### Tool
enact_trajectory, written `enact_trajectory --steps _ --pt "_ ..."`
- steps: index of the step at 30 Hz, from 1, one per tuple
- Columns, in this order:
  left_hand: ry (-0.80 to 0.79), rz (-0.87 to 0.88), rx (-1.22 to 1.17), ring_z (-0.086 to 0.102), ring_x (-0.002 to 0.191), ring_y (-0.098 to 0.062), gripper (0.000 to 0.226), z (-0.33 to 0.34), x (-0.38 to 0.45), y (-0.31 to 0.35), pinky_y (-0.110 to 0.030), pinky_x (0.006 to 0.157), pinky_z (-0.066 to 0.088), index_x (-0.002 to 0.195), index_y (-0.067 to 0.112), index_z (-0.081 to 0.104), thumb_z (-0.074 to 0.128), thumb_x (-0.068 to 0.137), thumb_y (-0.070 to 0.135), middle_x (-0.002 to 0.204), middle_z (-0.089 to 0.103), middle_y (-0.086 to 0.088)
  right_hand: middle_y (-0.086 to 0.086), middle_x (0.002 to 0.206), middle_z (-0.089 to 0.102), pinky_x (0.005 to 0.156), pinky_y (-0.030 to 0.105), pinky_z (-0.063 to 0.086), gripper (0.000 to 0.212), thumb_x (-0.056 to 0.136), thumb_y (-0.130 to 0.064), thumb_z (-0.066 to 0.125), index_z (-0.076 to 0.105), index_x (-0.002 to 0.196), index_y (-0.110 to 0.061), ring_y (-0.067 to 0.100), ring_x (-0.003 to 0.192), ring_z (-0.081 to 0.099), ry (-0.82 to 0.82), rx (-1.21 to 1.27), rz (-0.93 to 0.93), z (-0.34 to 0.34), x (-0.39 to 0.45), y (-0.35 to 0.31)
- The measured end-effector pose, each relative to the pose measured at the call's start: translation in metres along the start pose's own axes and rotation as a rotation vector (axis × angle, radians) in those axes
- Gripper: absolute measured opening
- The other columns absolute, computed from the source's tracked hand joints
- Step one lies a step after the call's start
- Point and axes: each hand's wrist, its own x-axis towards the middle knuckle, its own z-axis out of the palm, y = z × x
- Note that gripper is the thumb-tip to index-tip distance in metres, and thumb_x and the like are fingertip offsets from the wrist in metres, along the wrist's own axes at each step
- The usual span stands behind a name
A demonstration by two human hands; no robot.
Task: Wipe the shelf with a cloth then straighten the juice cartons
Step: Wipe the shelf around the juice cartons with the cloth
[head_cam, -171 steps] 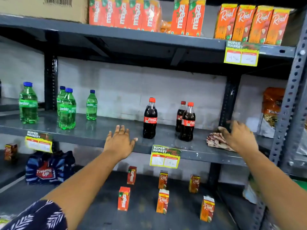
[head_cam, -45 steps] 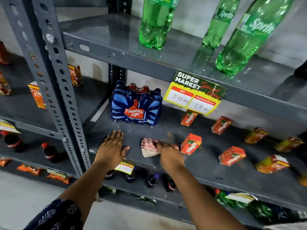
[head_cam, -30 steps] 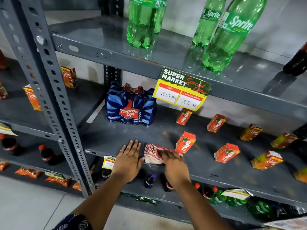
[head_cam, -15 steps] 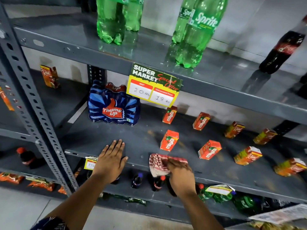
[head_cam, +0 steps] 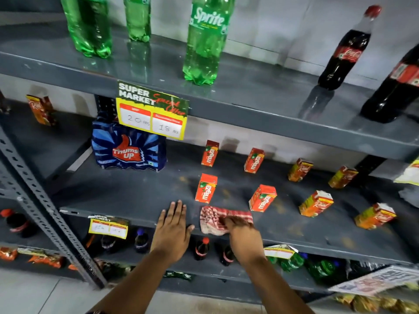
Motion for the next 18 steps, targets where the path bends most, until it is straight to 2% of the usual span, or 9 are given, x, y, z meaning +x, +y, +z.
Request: enact_trajectory --steps 3,5,6,8,10,12,14,16,18 --pt "0.004 -0.009 0.043 0.031 0.138 -0.029 0.071 0.003 -0.003 -0.002 -0.038 0.11 0.007 0.14 0.002 0.039 0.015 0.095 0.051 0.148 0.039 -0.013 -0.01 0.073 0.071 0.044 0.018 0.047 0.054 0.033 -0.027 0.073 0.071 0.087 -0.033 0.011 0.058 0.067 -0.039 0.044 -0.042 0.008 -0.028 0.024" --pt "0.016 -0.023 0.059 0.039 0.133 -0.03 0.072 0.001 -0.004 0.001 -0.039 0.109 0.011 0.136 0.001 0.045 0.011 0.096 0.05 0.143 0.046 -0.014 -0.014 0.077 0.072 0.046 0.016 0.047 0.047 0.045 -0.033 0.06 0.07 0.091 -0.037 0.009 0.062 0.067 -0.001 0.057 -0.05 0.01 -0.048 0.045" --pt "0.024 -0.043 0.059 0.041 0.131 -0.03 0.07 0.001 -0.005 0.003 -0.04 0.109 0.016 0.134 0.0 0.047 0.012 0.096 0.048 0.14 0.048 -0.015 -0.017 0.079 0.071 0.046 0.016 0.047 0.048 0.045 -0.034 0.062 0.068 0.093 -0.04 0.008 0.063 0.067 0.007 0.098 -0.032 0.007 -0.054 0.054" --pt "0.078 -0.114 0.037 0.043 0.13 -0.032 0.063 0.002 -0.008 0.021 -0.047 0.108 0.029 0.128 -0.002 0.052 0.023 0.094 0.041 0.136 0.052 -0.017 -0.018 0.082 0.071 0.046 0.018 0.048 0.053 0.043 -0.029 0.068 0.067 0.094 -0.042 0.008 0.066 0.067 0.088 0.176 0.033 -0.005 -0.059 0.074" --pt "0.12 -0.186 -0.013 0.043 0.13 -0.033 0.057 0.005 -0.012 0.054 -0.052 0.102 0.036 0.124 -0.003 0.056 0.029 0.089 0.033 0.133 0.055 -0.018 -0.015 0.09 0.072 0.048 0.021 0.051 0.056 0.046 -0.017 0.07 0.067 0.098 -0.038 0.012 0.075 0.068 0.145 0.207 0.086 -0.016 -0.053 0.091" --pt "0.127 -0.158 -0.046 0.041 0.131 -0.032 0.055 0.011 -0.011 0.09 -0.05 0.103 0.033 0.125 -0.001 0.056 0.028 0.09 0.031 0.134 0.054 -0.016 -0.012 0.103 0.071 0.055 0.027 0.055 0.067 0.048 -0.007 0.076 0.066 0.108 -0.035 0.014 0.087 0.068 0.132 0.16 0.086 -0.015 -0.038 0.103" --pt "0.125 -0.063 -0.065 0.031 0.137 -0.028 0.059 0.015 -0.002 0.125 -0.045 0.109 0.024 0.134 0.002 0.048 0.022 0.092 0.035 0.143 0.045 -0.014 -0.009 0.107 0.071 0.063 0.032 0.059 0.076 0.044 -0.002 0.079 0.066 0.111 -0.035 0.016 0.09 0.069 0.07 0.086 0.074 -0.004 -0.03 0.115" --pt "0.082 0.027 -0.064 0.013 0.143 -0.025 0.069 0.019 0.01 0.146 -0.039 0.112 0.008 0.145 0.005 0.03 0.011 0.09 0.043 0.154 0.026 -0.009 -0.008 0.103 0.073 0.068 0.033 0.059 0.077 0.037 -0.003 0.082 0.069 0.106 -0.034 0.016 0.088 0.07 0.018 0.052 0.042 0.009 -0.03 0.125" --pt "0.038 0.071 -0.045 0.004 0.144 -0.023 0.078 0.028 0.018 0.154 -0.036 0.111 0.0 0.147 0.007 0.02 0.005 0.084 0.05 0.157 0.015 -0.008 -0.009 0.096 0.074 0.067 0.03 0.059 0.073 0.031 -0.01 0.084 0.072 0.1 -0.033 0.015 0.085 0.071 -0.003 0.083 0.02 0.016 -0.044 0.133"
